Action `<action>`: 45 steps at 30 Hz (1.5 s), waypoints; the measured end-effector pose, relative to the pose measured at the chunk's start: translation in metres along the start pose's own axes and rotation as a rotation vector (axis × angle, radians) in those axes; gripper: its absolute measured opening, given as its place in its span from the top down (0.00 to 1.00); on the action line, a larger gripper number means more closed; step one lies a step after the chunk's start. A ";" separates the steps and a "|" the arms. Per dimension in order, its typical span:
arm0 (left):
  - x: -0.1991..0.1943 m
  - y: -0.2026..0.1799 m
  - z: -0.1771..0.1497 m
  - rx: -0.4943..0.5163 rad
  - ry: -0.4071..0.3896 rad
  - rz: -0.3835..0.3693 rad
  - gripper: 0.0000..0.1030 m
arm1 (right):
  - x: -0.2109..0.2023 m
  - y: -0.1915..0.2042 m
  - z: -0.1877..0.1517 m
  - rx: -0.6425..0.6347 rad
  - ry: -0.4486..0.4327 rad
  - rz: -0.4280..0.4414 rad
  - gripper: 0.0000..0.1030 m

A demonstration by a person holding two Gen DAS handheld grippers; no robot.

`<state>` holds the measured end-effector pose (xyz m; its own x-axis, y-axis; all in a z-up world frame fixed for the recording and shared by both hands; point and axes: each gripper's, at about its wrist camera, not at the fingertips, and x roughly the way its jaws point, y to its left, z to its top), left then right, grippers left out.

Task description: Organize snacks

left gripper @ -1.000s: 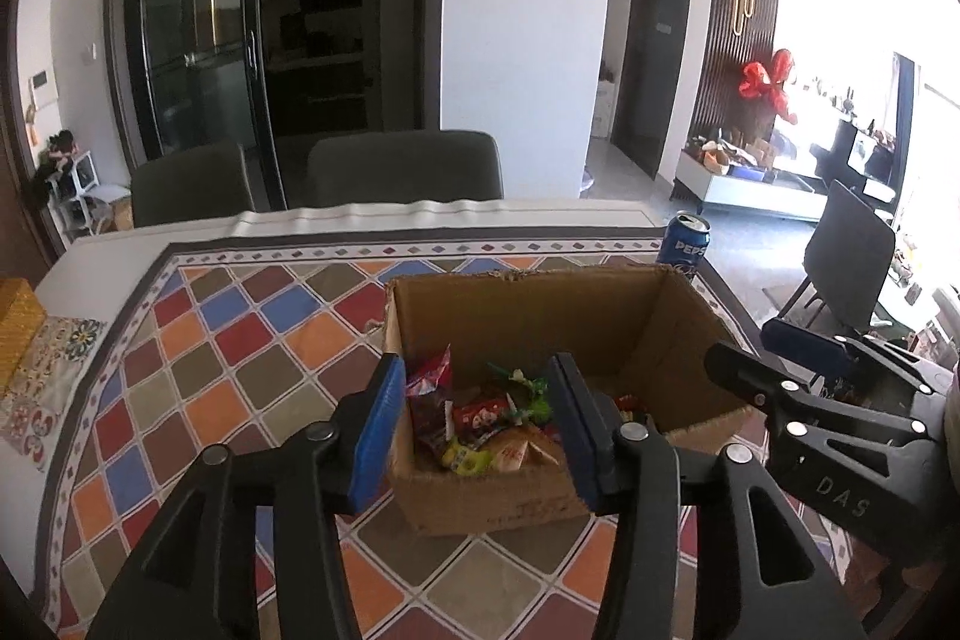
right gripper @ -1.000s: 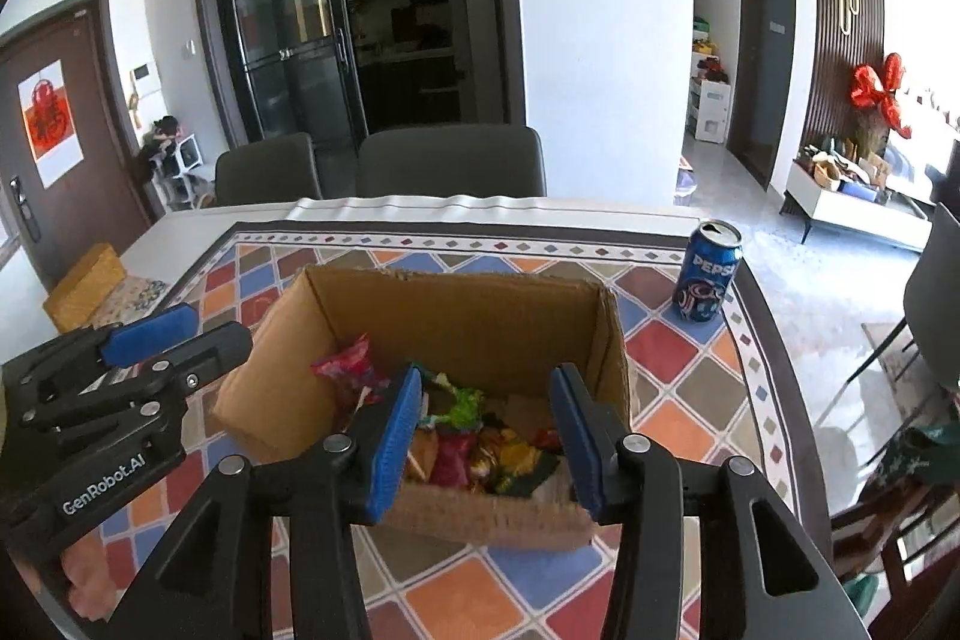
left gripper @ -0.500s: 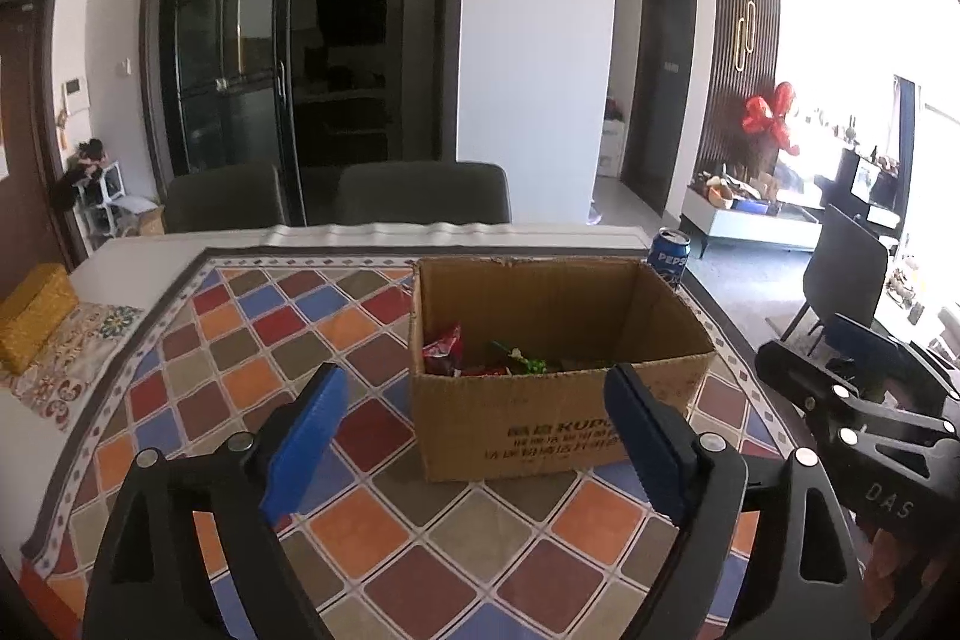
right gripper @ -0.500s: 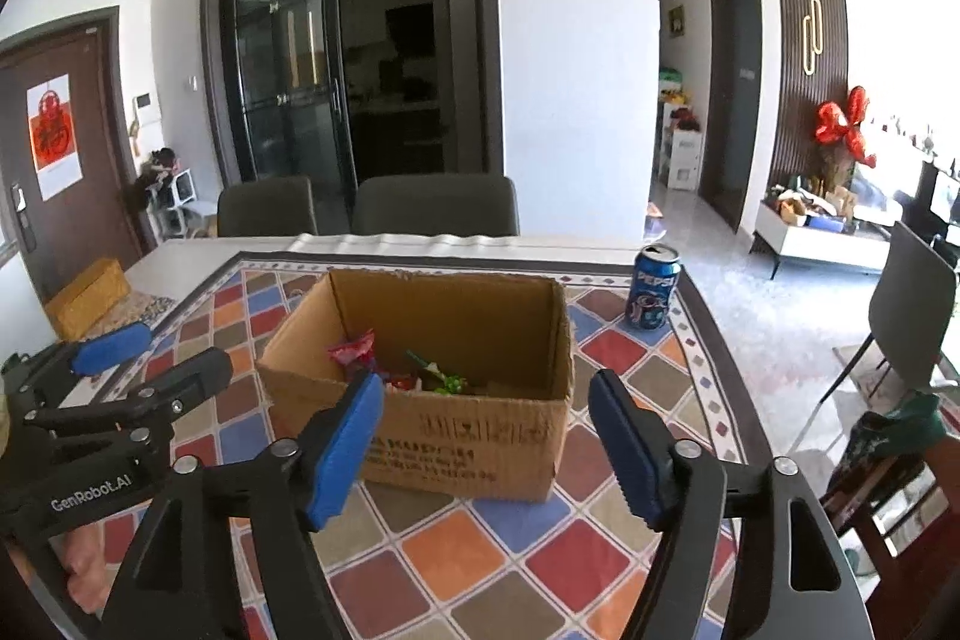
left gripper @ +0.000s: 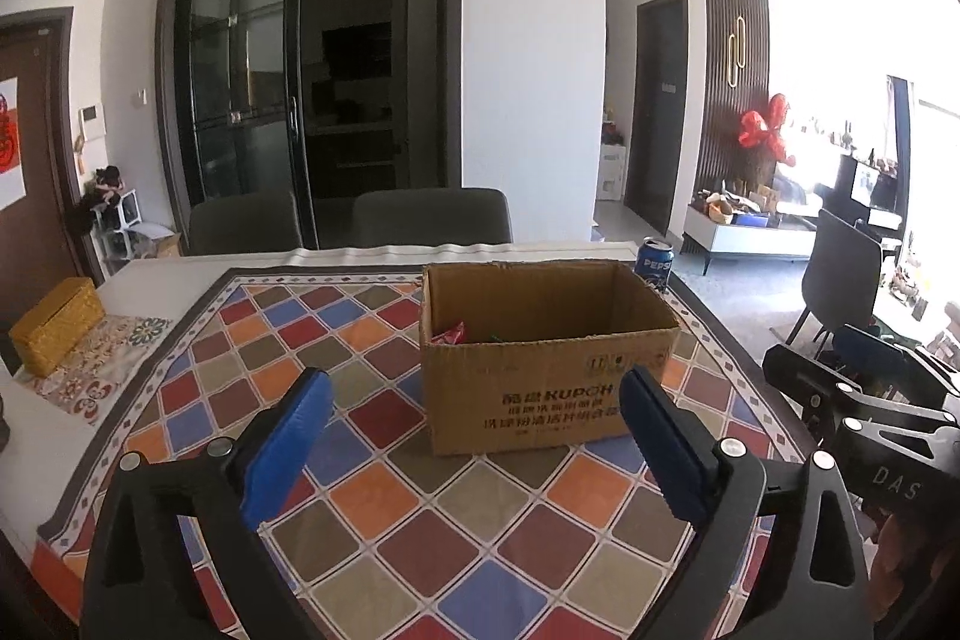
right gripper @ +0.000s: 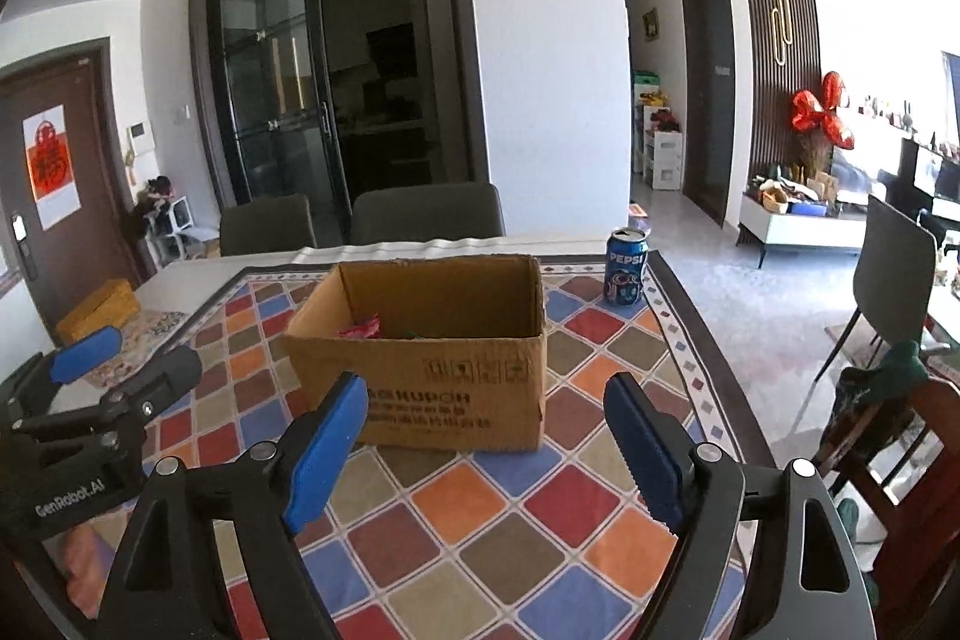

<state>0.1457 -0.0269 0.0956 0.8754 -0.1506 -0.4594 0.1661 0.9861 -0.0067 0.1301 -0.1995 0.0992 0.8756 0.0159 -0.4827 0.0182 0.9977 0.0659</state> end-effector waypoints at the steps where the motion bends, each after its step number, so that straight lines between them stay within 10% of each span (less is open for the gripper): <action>1: -0.004 0.000 -0.001 -0.002 -0.005 0.000 0.04 | -0.004 0.001 -0.002 -0.001 -0.003 0.000 0.20; 45: -0.030 0.006 -0.006 -0.021 -0.031 0.033 0.00 | -0.029 0.003 -0.017 -0.017 -0.007 -0.023 0.17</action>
<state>0.1176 -0.0163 0.1036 0.8939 -0.1197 -0.4320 0.1276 0.9918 -0.0107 0.0968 -0.1959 0.0987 0.8786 -0.0075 -0.4776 0.0302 0.9987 0.0400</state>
